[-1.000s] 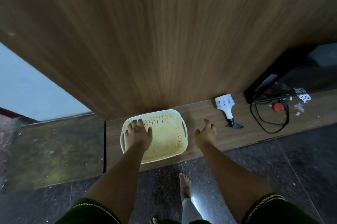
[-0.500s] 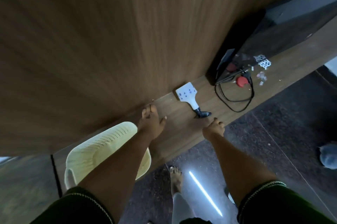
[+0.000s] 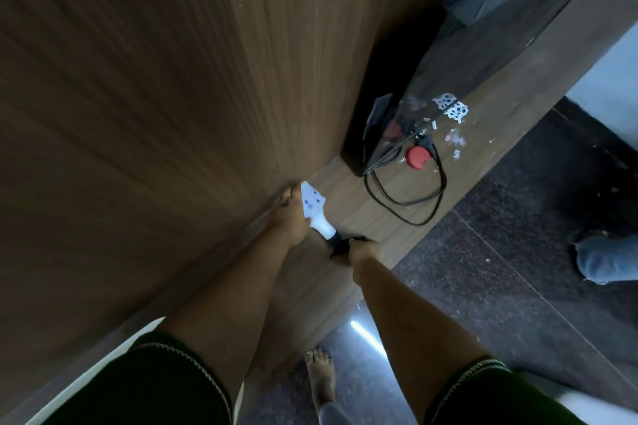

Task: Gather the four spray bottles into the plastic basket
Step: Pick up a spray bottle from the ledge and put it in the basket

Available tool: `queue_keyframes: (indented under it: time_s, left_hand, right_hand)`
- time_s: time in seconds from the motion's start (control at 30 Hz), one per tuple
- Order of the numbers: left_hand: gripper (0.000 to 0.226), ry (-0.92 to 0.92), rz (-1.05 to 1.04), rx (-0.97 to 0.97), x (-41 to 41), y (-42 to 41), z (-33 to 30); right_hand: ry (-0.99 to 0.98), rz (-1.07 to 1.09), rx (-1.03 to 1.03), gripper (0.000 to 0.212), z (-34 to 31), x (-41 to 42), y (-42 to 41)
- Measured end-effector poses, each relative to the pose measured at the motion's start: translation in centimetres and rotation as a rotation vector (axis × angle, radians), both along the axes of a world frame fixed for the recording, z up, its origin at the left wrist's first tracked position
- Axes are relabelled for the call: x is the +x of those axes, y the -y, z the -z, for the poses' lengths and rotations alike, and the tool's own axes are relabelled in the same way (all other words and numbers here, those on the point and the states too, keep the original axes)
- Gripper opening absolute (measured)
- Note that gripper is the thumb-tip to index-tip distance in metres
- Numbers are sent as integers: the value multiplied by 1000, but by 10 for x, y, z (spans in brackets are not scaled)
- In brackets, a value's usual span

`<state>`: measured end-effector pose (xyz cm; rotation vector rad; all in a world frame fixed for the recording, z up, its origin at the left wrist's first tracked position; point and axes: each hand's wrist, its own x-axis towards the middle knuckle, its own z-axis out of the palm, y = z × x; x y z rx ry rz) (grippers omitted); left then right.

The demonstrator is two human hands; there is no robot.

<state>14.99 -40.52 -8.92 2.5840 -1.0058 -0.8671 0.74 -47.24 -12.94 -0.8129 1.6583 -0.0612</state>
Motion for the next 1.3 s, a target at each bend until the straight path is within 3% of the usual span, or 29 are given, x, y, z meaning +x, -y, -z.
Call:
queue_keyframes:
  time_s: [0.07, 0.23, 0.4, 0.53, 0.63, 0.8, 0.93, 1.13, 1.3]
  left_hand:
    - [84, -64, -60, 28, 1, 1, 2]
    - [84, -163, -167, 33, -6, -11, -7]
    - [83, -166, -312, -81, -22, -42, -28]
    - [90, -43, -451, -195, -38, -78, -64]
    - [87, -17, -527, -259, -42, -114, -95]
    - [85, 18, -655, -342, -60, -201, -142]
    - [81, 18, -773, -384, -75, -276, -180]
    - [76, -78, -960, -389, -100, -382, -200]
    - [55, -324, -1155, -504, -115, -442, -187]
  right_hand:
    - [18, -7, 19, 19, -2, 0, 0]
    - [0, 38, 5, 36, -6, -8, 4]
    - [35, -88, -127, 43, -65, -7, -14]
    - [147, -217, -301, 51, -117, -4, -49]
    - [211, -332, -448, 42, -150, -8, -85]
    - [293, -542, -556, 32, -208, -13, -160]
    - [316, -701, -636, 40, -245, -14, -226]
    - [402, -956, -736, 34, -281, -23, -315]
    - [382, -1247, -695, 42, -289, -11, -355]
